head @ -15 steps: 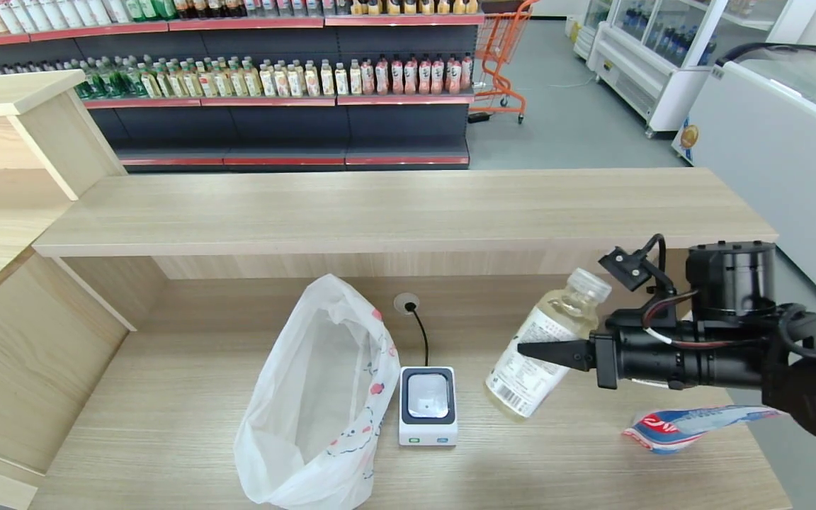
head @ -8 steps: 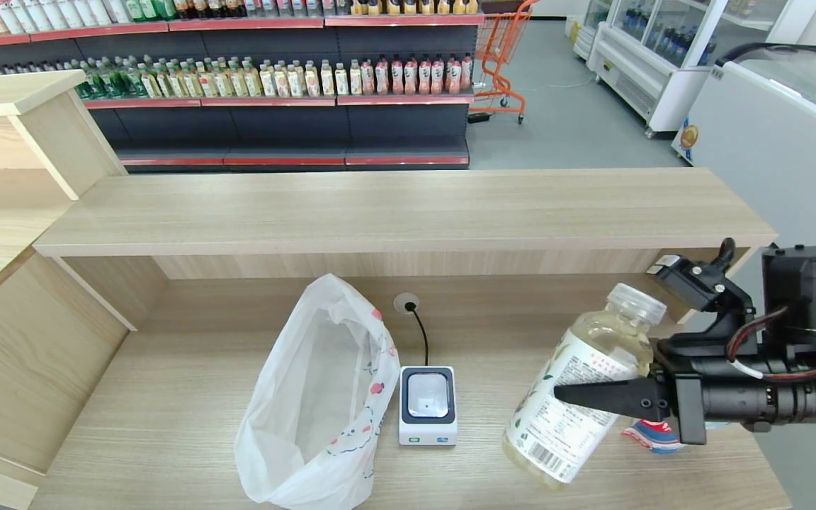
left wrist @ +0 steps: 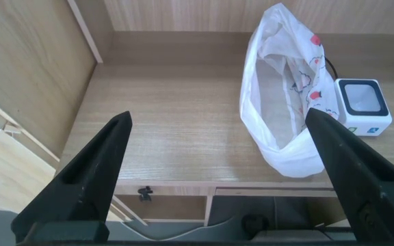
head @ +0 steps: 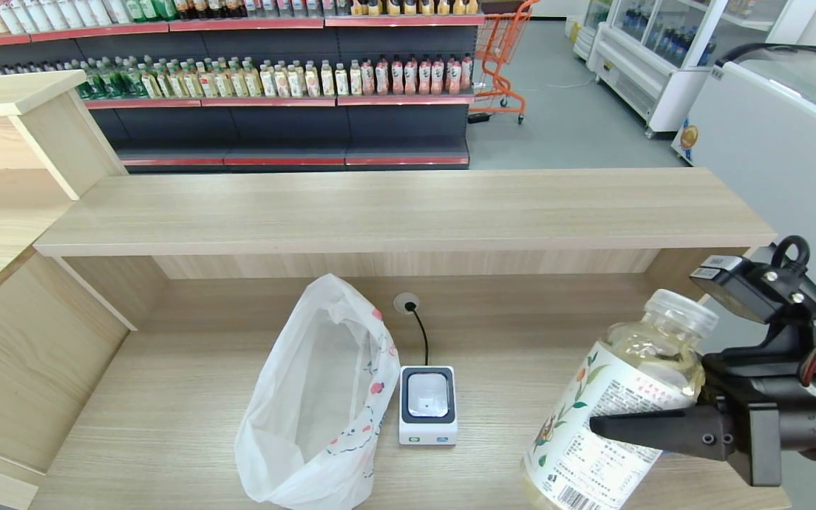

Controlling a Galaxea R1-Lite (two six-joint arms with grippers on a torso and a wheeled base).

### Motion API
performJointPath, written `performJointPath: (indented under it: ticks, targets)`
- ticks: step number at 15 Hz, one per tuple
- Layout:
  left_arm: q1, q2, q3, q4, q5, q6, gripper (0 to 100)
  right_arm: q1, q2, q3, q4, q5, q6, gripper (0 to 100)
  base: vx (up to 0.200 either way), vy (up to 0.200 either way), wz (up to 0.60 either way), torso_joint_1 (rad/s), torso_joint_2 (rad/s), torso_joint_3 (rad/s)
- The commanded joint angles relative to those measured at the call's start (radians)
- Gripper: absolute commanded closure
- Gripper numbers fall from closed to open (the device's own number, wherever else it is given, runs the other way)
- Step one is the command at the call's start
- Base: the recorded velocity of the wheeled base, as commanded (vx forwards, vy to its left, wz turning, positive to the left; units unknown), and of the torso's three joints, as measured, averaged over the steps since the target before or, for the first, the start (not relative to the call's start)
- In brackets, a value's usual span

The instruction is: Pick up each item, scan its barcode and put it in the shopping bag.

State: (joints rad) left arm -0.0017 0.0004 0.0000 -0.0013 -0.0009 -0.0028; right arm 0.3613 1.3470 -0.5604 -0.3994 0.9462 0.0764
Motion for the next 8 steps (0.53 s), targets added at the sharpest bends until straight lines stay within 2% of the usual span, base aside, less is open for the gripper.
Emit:
performJointPath:
  ticks: [1,8]
  targets:
    - [0.0,0.0,0.0,0.0,0.001,0.0,0,0.007,-0.016,0.016,0.001,-0.001,0.0,100,0.0,0.0,0.0,0.0,0.0,0.0]
    - [0.0,0.0,0.0,0.0,-0.001,0.0,0,0.016,-0.029,0.02,0.03,-0.003,-0.001,100,0.0,0.0,0.0,0.0,0.0,0.0]
